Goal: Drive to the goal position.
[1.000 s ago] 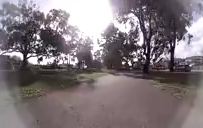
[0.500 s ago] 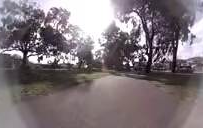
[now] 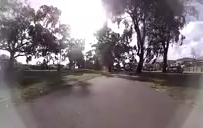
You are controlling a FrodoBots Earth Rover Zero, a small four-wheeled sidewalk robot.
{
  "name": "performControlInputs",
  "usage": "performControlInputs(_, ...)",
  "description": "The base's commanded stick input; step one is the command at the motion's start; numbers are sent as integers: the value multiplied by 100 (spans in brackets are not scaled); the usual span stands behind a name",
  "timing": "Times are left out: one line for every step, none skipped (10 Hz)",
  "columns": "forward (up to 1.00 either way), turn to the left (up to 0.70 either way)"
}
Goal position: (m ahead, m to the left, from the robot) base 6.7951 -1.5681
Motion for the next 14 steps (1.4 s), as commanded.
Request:
performControlInputs(70,0)
performControlInputs(70,0)
performControlInputs(70,0)
performControlInputs(70,0)
performControlInputs(70,0)
performControlInputs(70,0)
performControlInputs(70,0)
performControlInputs(70,0)
performControlInputs(70,0)
performControlInputs(70,0)
performControlInputs(70,0)
performControlInputs(70,0)
performControlInputs(70,0)
performControlInputs(70,0)
